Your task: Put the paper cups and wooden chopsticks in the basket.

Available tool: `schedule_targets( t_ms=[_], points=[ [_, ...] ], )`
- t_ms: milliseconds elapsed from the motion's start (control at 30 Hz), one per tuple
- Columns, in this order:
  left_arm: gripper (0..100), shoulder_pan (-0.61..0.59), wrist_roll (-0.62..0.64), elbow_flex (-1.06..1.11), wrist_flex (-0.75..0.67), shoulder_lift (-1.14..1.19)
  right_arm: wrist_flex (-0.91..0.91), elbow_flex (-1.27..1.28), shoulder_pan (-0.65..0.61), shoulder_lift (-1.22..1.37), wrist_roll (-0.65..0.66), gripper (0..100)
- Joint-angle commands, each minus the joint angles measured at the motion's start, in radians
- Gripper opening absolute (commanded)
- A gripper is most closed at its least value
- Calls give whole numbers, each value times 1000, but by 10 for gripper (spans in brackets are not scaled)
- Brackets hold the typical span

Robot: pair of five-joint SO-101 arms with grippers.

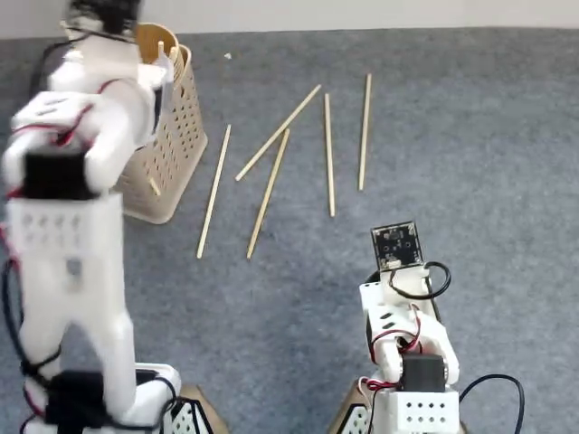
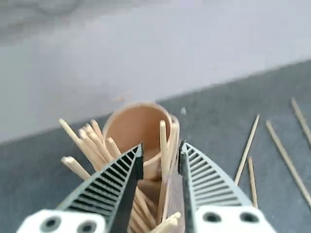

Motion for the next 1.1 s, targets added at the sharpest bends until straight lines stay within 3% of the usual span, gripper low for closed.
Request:
schedule_targets(
  t_ms=[0,200,267,500,633,800,1067],
  points=[
    [150,53,9,-133,83,-74,-15,127,-8,-16,8,28],
    [155,249,9,-131,364,-73,-15,127,-8,-16,8,28],
    [155,291,11,-62,391,-44,-15,127,-8,-16,8,28],
    [229,297,14,223,203,136,-15,127,-8,-16,8,28],
    [242,295,14,282,63,308,-15,127,-8,-16,8,28],
    [242,214,14,237,-92,568,-15,127,-8,-16,8,28],
    [245,171,15,13,-38,860,-15,127,-8,-16,8,28]
  ],
)
